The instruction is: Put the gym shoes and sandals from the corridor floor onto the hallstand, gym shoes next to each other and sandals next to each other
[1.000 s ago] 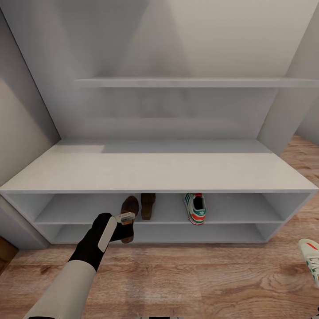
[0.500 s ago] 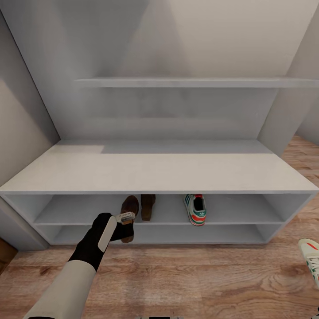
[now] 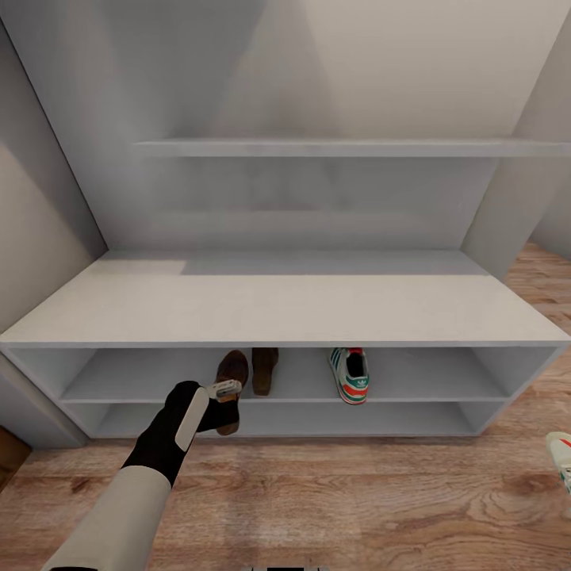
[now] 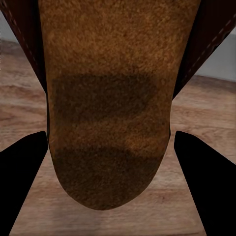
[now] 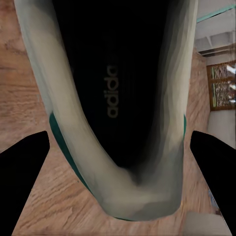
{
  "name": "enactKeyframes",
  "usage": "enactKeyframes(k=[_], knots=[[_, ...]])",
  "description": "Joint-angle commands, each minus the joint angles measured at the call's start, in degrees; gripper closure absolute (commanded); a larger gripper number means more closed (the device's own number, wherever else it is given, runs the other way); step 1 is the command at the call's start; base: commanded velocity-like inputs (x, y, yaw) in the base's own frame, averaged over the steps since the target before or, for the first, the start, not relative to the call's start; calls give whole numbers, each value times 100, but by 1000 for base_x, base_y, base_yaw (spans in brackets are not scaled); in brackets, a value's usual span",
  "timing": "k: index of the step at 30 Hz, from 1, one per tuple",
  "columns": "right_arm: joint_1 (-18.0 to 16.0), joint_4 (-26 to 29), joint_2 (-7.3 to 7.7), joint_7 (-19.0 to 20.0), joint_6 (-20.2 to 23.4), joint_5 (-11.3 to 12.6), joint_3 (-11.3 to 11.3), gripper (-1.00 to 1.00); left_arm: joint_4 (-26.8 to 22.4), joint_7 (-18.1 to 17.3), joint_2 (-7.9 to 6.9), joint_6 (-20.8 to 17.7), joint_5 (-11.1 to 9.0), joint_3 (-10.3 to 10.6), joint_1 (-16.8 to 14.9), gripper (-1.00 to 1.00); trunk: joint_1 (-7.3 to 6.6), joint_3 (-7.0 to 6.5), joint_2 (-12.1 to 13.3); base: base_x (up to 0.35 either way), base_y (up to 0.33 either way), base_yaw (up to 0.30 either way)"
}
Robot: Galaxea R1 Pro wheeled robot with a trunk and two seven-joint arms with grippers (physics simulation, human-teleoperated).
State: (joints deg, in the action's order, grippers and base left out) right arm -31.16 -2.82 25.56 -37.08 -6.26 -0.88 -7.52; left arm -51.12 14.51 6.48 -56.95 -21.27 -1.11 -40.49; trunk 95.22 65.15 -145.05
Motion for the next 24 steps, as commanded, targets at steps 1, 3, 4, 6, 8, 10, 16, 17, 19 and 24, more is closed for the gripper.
enactKeyframes(k=[1, 3, 4, 6, 8, 10, 16, 17, 19, 24], knots=[[-7, -26, 2, -81, -35, -14, -30, 100, -3, 53, 4, -18, -60, -12, -3, 100, -1, 5, -2, 0, 0, 0], [-1, -26, 5, -377, -45, -11, -30, 100, 2, 52, 3, -18, -60, -12, -3, 100, -1, 5, -2, 0, 0, 0], [0, -26, 4, -453, -48, -11, -30, 100, 3, 52, 3, -18, -60, -12, -3, 100, -1, 5, -2, 0, 0, 0], [2, -26, 3, -642, -55, -10, -31, 100, 4, 54, 2, -18, -60, -12, -3, 100, -1, 5, -2, 0, 0, 0], [3, -26, 2, -745, -62, -10, -31, 100, 9, 54, 2, -18, -61, -12, -3, 100, -1, 5, -2, 0, 0, 0], [4, -26, 2, -796, -65, -9, -31, 100, 11, 53, 2, -18, -60, -11, -3, 100, -1, 5, -2, 0, 0, 0], [4, -26, -6, -833, -61, -10, -39, 100, 14, 56, 2, -18, -61, -12, -3, 100, -1, 5, -2, 40, 0, 0], [4, -26, -6, -831, -60, -11, -39, 100, 16, 54, 2, -18, -58, -12, -3, 100, -1, 5, -2, 150, 0, 0], [4, -26, -7, -829, -60, -10, -39, 100, 18, 53, 2, -18, -60, -12, -3, 100, -1, 5, -2, 86, 0, 0], [4, -26, -7, -824, -58, -11, -39, 100, 25, 54, 2, -18, -56, -12, -3, 100, -1, 5, -2, 33, 0, 0]])
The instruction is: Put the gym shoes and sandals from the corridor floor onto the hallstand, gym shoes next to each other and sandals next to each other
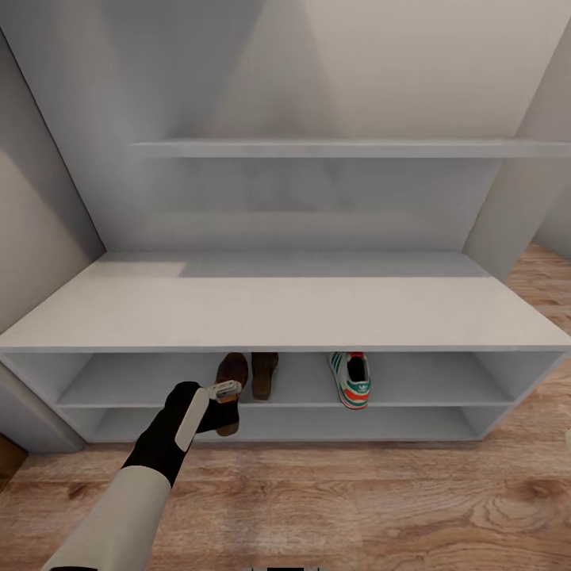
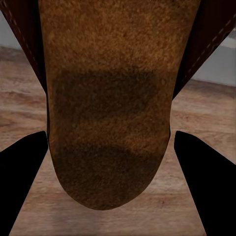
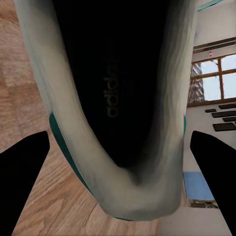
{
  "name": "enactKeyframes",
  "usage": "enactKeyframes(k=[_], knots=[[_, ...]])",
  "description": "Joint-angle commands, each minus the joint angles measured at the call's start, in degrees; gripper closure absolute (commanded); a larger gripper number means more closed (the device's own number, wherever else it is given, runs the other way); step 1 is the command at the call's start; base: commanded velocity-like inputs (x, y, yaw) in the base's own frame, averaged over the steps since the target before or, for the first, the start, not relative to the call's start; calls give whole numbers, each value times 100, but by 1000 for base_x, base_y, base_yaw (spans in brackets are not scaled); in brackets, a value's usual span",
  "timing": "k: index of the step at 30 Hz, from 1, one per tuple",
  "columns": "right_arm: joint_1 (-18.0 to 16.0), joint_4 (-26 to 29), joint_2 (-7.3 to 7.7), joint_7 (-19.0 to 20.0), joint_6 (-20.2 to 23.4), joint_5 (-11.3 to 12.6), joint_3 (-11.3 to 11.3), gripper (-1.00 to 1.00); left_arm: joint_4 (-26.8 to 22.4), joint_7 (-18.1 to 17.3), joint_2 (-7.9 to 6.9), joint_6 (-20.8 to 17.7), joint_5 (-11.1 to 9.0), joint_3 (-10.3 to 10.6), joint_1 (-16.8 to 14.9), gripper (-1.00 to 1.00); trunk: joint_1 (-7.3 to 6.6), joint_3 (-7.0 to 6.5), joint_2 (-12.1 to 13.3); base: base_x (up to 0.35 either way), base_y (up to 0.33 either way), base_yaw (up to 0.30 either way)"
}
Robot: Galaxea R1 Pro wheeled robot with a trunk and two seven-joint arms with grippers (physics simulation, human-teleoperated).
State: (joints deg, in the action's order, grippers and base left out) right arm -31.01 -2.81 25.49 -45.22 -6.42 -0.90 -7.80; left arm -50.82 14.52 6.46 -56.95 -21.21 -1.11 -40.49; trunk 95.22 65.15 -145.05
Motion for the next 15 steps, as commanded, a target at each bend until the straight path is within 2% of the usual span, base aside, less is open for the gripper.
enactKeyframes(k=[1, 7, 15], knots=[[-11, -26, -1, -8, -43, -10, -11, 100, -2, 53, 4, -18, -60, -12, -3, 100, -1, 5, -2, 8, 0, 0], [-11, -26, -1, -5, -38, -10, -11, 100, -2, 51, 4, -18, -62, -12, -3, 100, -1, 5, -2, 8, 0, 0], [-11, -26, -1, -4, -35, -8, -11, 100, -5, 56, 4, -18, -64, -12, -3, 100, -1, 5, -2, 78, 0, 0]])
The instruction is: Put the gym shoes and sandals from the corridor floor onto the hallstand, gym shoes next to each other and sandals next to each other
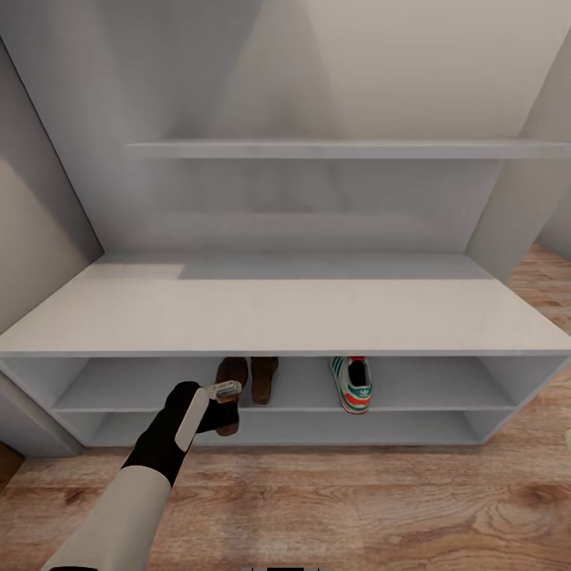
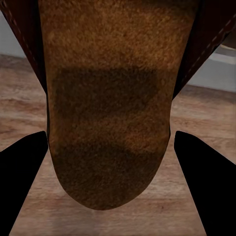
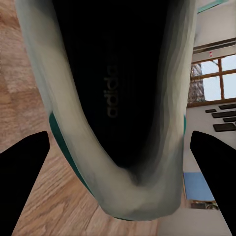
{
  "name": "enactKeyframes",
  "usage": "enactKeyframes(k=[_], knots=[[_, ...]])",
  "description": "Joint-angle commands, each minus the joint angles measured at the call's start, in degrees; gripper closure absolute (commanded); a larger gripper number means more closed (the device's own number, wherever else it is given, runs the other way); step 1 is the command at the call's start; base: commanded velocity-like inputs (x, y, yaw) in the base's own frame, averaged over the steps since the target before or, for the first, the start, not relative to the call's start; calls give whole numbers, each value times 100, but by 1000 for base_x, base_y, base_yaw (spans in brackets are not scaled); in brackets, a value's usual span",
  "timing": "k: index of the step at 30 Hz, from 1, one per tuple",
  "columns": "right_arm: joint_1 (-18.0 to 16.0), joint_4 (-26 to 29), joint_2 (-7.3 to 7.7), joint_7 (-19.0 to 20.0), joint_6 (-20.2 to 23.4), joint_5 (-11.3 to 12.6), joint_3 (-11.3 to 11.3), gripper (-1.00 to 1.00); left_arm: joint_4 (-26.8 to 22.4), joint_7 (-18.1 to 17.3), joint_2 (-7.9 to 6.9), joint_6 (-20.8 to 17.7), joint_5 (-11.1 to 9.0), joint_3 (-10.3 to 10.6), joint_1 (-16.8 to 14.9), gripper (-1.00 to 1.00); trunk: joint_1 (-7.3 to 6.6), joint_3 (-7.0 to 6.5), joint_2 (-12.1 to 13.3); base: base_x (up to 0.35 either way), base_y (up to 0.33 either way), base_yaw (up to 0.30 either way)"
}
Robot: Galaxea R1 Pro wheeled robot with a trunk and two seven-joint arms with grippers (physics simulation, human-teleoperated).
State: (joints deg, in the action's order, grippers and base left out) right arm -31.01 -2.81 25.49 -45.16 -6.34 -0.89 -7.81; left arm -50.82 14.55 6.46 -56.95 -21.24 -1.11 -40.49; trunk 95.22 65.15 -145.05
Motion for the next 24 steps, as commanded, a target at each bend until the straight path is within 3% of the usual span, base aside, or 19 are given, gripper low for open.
enactKeyframes(k=[1, 24], knots=[[-11, -26, -1, -10, -43, -9, -10, 100, -3, 54, 4, -18, -60, -12, -3, 100, -1, 5, -2, 19, 0, 0], [-11, -26, -1, -10, -43, -8, -8, 100, 2, 50, 4, -18, -58, -12, -3, 100, -1, 5, -2, 47, 0, 0]])
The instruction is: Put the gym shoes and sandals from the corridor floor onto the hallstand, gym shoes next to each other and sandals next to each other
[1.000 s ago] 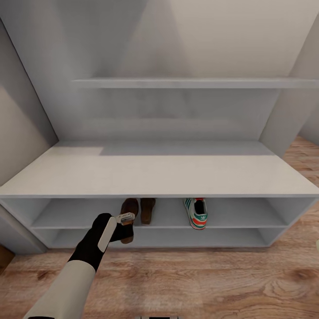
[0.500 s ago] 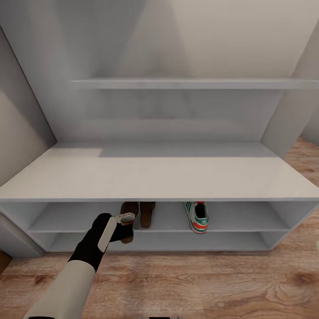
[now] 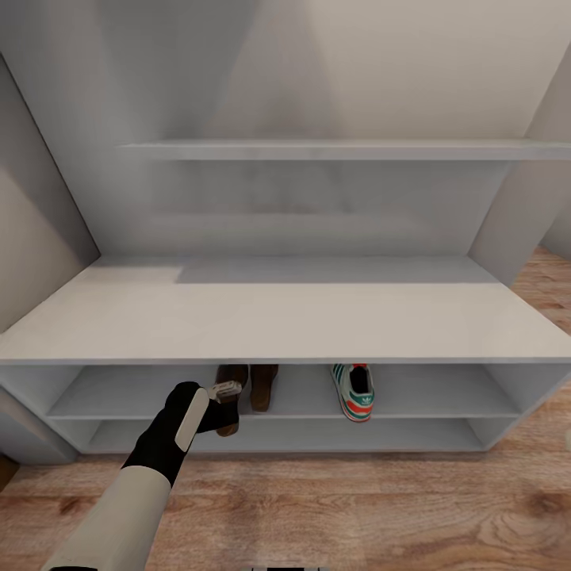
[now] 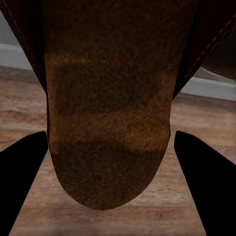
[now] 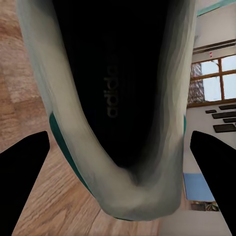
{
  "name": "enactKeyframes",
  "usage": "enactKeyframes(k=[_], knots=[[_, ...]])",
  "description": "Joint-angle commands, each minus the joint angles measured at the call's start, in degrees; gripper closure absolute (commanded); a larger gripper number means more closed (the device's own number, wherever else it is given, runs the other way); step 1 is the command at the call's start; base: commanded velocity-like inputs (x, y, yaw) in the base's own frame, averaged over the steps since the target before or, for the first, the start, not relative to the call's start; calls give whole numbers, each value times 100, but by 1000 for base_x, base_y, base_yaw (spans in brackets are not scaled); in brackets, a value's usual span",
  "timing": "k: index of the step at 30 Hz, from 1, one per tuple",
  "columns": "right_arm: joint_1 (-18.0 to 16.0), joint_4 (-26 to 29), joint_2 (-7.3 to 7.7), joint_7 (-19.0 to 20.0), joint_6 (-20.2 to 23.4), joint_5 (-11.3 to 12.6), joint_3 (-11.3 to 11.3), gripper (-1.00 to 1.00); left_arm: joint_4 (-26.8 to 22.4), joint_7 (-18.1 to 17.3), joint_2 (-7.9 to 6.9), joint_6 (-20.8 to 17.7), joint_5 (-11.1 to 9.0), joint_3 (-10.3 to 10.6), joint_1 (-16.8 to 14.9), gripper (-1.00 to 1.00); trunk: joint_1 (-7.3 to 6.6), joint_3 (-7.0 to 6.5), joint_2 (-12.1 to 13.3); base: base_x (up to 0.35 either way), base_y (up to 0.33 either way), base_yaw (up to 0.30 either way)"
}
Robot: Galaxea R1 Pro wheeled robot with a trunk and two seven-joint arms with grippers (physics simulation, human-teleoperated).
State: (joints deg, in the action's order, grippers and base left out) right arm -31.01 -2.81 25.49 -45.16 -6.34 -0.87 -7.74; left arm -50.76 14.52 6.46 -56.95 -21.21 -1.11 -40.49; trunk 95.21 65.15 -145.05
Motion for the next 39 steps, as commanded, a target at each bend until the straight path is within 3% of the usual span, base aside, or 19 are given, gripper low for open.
enactKeyframes(k=[1, 39], knots=[[-11, -26, -1, -10, -43, -10, -14, 100, -5, 52, 4, -18, -61, -12, -3, 100, -1, 5, -2, 96, 0, 0], [-11, -26, -1, -3, -43, -12, -17, 100, 100, 58, -7, -16, -59, -20, -3, 100, -1, 5, -2, 27, 0, 0]])
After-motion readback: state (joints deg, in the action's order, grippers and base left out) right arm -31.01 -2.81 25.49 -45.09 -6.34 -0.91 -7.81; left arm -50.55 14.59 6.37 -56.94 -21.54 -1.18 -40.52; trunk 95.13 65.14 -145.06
